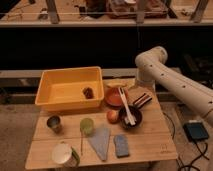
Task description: Place eraser in plastic cup
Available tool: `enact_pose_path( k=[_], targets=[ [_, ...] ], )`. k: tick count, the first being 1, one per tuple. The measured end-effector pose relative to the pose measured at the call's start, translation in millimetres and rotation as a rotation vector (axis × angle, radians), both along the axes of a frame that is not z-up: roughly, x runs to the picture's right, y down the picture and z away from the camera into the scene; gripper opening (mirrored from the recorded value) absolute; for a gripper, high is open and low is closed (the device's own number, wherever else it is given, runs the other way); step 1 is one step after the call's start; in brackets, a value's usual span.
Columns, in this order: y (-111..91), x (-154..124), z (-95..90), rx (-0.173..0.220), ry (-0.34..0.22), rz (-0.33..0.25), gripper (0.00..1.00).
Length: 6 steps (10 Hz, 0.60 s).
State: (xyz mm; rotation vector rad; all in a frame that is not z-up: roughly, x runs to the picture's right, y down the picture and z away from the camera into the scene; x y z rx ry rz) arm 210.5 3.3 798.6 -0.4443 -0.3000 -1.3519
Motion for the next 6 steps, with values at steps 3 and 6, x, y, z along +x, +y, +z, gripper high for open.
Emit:
enact_pose_path(
  k=[3, 6],
  targets=[
    [-1, 3, 1.8, -0.006, 0.011, 0.007, 0.78],
    [-11, 11, 37.6, -0.070, 0.158, 0.121, 0.78]
  ],
)
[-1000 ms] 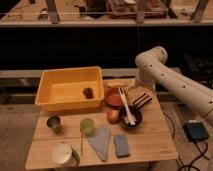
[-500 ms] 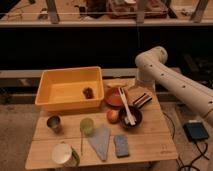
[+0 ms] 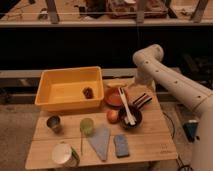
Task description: Place eraser in plastic cup
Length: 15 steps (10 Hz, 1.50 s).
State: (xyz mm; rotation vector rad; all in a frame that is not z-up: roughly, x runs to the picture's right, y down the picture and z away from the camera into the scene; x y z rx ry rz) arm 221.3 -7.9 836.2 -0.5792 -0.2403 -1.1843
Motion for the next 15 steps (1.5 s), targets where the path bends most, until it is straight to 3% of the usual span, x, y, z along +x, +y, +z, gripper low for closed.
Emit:
enact_pose_path(
  k=[1, 3, 4, 6, 7, 10, 15],
  targets=[
    [-4, 1, 23.8, -0.032, 0.067, 0.062, 0.78],
    [-4, 4, 44.5, -0.045, 0.107, 0.147, 0.78],
    [-4, 8, 46.4, -0.023, 0.107, 0.184, 0.78],
    [-4, 18, 47.2, 0.057, 0.019, 0.293, 0.78],
    [-3, 22, 48.2, 0.075, -0.003, 0.311, 0.78],
    [3, 22, 57.3, 0.077, -0.022, 0.316, 0.78],
    [32, 36, 87.6, 0.031, -0.024, 0.374, 0.78]
  ],
)
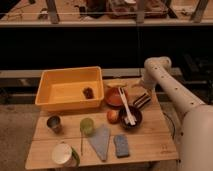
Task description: Place eraser in plastic cup
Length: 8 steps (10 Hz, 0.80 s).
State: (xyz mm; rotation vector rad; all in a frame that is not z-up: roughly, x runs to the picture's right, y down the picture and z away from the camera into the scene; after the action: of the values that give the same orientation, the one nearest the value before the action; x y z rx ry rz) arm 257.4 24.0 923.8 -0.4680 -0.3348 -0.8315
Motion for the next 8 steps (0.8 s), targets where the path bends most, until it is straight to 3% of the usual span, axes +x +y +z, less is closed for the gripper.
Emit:
enact_pose_path(
  k=[4, 8],
  targets=[
    [25, 11, 18.0, -0.046, 0.008, 0.027, 0.78],
    [36, 13, 24.2, -0.073, 0.002, 0.031, 0.78]
  ],
)
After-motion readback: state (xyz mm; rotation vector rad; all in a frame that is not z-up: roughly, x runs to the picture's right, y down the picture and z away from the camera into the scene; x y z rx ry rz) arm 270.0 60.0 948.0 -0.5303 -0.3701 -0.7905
